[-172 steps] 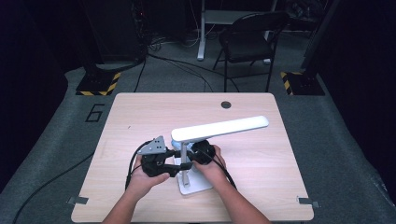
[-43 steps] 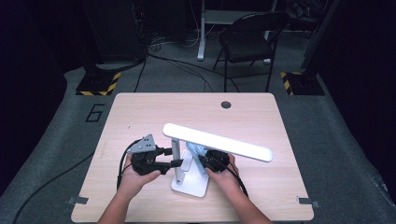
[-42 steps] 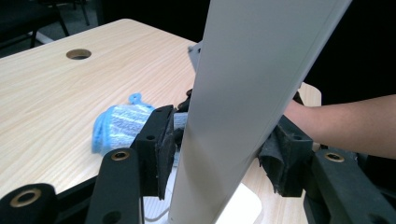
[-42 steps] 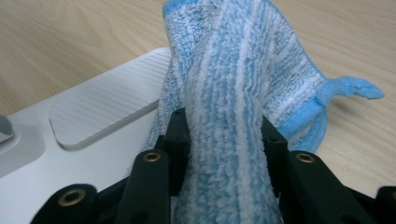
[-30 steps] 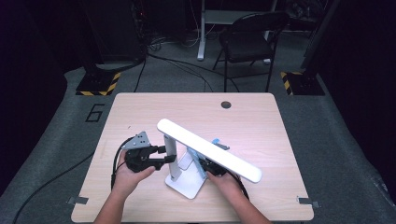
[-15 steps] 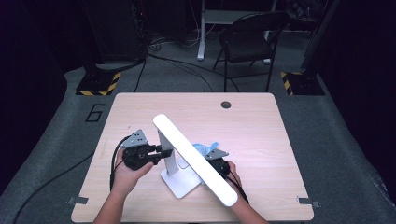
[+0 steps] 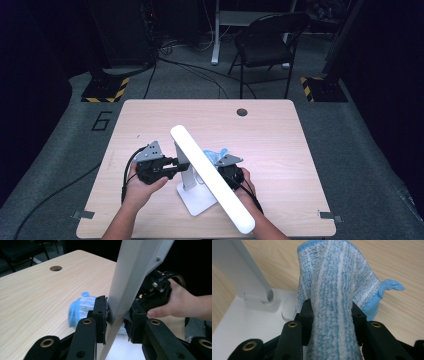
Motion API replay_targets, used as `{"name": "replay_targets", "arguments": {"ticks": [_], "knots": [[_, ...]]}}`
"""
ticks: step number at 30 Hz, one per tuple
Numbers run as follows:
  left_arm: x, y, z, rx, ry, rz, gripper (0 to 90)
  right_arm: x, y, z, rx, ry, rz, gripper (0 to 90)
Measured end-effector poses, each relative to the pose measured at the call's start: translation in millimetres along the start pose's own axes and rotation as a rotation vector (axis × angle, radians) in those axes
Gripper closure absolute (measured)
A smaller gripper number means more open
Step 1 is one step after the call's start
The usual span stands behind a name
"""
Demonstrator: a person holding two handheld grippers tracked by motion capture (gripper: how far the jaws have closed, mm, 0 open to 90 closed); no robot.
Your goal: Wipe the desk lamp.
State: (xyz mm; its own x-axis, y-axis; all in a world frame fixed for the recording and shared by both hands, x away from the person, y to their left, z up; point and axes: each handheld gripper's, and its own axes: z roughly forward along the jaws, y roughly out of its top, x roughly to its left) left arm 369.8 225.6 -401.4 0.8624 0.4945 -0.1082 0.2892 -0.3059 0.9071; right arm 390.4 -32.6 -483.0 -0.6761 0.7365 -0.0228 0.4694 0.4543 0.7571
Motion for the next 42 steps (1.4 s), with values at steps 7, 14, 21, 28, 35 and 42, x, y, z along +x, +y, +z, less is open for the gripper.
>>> {"name": "replay_targets", "arguments": {"ticks": [7, 14, 21, 28, 35, 42], "knots": [[0.2, -0.5, 1.9, -0.005, -0.024, -0.028, 70.7, 14.0, 8.6, 14.5, 0.013, 0.049, -0.014, 62.3], [-3.8, -3.7, 10.3, -0.002, 0.022, -0.022, 71.4, 26.2, 5.1, 27.0, 0.02, 0.033, -0.063, 62.7], [-5.8, -4.6, 8.7, 0.004, 0.037, -0.01, 72.3, 18.7, 1.0, 26.6, -0.002, 0.046, -0.095, 64.5], [-5.7, -5.2, 7.0, 0.014, 0.035, -0.005, 72.8, -0.8, -2.9, 23.1, 0.0, 0.021, -0.07, 64.8], [-5.9, -5.2, 7.0, 0.014, 0.037, -0.004, 73.1, -23.3, -8.1, 19.1, -0.008, -0.026, -0.004, 64.5], [-6.0, -5.8, 8.9, -0.003, 0.045, -0.006, 73.2, -30.7, -8.6, 17.5, -0.002, -0.069, 0.032, 65.0]]}}
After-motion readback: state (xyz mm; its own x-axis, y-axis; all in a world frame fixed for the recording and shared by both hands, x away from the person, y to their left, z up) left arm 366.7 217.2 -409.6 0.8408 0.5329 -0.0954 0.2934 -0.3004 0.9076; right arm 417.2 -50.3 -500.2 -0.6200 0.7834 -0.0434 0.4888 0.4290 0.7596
